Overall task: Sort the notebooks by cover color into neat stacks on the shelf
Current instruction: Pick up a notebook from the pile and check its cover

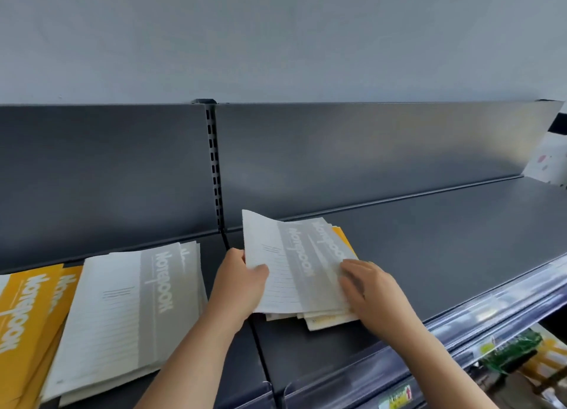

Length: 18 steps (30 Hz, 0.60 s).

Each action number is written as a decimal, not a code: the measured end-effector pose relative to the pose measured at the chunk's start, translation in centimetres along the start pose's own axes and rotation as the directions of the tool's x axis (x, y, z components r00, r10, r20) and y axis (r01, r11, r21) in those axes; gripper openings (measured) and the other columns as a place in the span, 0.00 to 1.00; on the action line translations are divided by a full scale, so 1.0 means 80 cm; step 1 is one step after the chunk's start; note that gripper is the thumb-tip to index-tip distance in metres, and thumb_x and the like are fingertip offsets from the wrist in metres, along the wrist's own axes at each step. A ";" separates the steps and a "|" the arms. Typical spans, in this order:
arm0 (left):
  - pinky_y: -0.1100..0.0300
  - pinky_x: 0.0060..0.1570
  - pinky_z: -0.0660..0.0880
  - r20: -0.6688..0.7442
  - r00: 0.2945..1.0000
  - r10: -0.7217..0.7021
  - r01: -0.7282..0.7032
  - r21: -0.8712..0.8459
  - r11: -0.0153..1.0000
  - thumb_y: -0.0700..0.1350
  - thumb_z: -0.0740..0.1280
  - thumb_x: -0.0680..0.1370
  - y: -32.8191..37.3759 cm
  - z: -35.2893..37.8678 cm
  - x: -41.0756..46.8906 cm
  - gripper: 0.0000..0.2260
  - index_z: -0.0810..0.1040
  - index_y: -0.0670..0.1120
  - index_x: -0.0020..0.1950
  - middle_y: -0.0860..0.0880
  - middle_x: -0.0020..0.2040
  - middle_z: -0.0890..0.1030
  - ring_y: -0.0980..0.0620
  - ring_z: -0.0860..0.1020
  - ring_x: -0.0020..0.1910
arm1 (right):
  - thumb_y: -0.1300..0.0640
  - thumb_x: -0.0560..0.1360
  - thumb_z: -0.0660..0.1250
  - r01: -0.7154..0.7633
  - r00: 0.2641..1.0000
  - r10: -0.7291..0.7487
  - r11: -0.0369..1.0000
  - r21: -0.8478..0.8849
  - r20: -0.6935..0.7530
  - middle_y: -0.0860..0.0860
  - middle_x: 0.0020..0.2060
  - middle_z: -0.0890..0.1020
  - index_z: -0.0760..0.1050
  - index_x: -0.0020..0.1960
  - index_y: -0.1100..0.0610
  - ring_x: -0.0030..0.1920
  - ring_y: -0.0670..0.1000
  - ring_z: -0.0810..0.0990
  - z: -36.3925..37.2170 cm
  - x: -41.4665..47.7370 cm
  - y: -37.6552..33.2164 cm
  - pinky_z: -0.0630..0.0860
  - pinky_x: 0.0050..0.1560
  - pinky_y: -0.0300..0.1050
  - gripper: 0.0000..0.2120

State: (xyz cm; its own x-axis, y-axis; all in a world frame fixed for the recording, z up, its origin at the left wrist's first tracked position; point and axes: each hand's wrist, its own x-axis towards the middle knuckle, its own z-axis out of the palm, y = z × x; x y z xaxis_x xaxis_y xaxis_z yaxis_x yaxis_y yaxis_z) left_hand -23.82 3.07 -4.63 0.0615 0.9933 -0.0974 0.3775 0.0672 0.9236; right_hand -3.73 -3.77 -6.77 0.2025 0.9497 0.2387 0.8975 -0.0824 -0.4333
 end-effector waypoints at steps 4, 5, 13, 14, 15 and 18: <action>0.59 0.37 0.76 -0.031 0.999 -0.034 0.031 -0.099 0.995 0.40 0.67 0.75 0.003 0.019 -0.008 0.09 0.72 0.44 0.53 0.50 0.48 0.79 0.53 0.78 0.45 | 0.58 0.77 0.58 0.026 1.000 -0.026 0.999 -0.028 -0.004 0.52 0.42 0.80 0.75 0.42 0.60 0.44 0.54 0.74 0.000 0.006 0.018 0.68 0.48 0.37 0.10; 0.59 0.37 0.76 -0.032 0.999 -0.037 0.033 -0.116 0.993 0.41 0.69 0.73 0.003 0.024 -0.011 0.11 0.72 0.45 0.53 0.51 0.48 0.79 0.54 0.78 0.45 | 0.59 0.77 0.59 0.054 0.998 -0.054 0.999 0.000 0.006 0.52 0.43 0.81 0.77 0.43 0.61 0.46 0.54 0.75 0.003 0.004 0.016 0.68 0.50 0.36 0.10; 0.63 0.35 0.72 -0.129 0.991 -0.028 0.010 -0.141 0.990 0.39 0.73 0.71 -0.004 0.035 -0.027 0.19 0.71 0.48 0.57 0.54 0.51 0.79 0.56 0.78 0.47 | 0.61 0.77 0.61 0.067 0.997 -0.060 0.985 0.159 -0.048 0.52 0.47 0.79 0.77 0.48 0.63 0.50 0.53 0.74 0.009 -0.003 0.019 0.71 0.50 0.41 0.08; 0.64 0.36 0.72 -0.133 0.991 -0.018 -0.001 -0.140 0.990 0.38 0.73 0.71 -0.005 0.035 -0.030 0.18 0.72 0.48 0.57 0.54 0.51 0.79 0.56 0.78 0.48 | 0.61 0.76 0.60 0.076 0.996 -0.070 0.988 0.132 -0.051 0.52 0.44 0.78 0.75 0.45 0.61 0.47 0.54 0.73 0.012 -0.002 0.021 0.71 0.48 0.44 0.06; 0.64 0.36 0.72 -0.137 0.991 -0.006 -0.012 -0.136 0.991 0.38 0.72 0.72 -0.005 0.036 -0.032 0.17 0.73 0.48 0.57 0.55 0.51 0.80 0.57 0.78 0.48 | 0.61 0.76 0.59 0.091 0.995 -0.086 0.990 0.104 -0.053 0.50 0.39 0.76 0.72 0.41 0.59 0.43 0.53 0.72 0.014 -0.001 0.022 0.70 0.45 0.44 0.06; 0.66 0.36 0.71 -0.159 0.987 0.026 -0.044 -0.111 0.993 0.39 0.70 0.73 -0.004 0.037 -0.041 0.14 0.75 0.51 0.55 0.57 0.50 0.80 0.60 0.78 0.47 | 0.62 0.76 0.58 0.122 0.992 -0.118 0.987 0.101 -0.041 0.48 0.33 0.72 0.66 0.37 0.57 0.38 0.51 0.69 0.015 0.000 0.021 0.65 0.57 0.39 0.08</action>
State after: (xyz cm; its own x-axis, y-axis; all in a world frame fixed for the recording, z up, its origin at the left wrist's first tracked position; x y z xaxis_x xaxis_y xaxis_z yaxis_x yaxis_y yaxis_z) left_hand -21.36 -0.48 -5.69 -0.0762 0.9970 -0.0134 0.2700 0.0336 0.9623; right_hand -2.72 -3.53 -8.51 0.1107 0.9397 0.3236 0.8714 0.0648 -0.4862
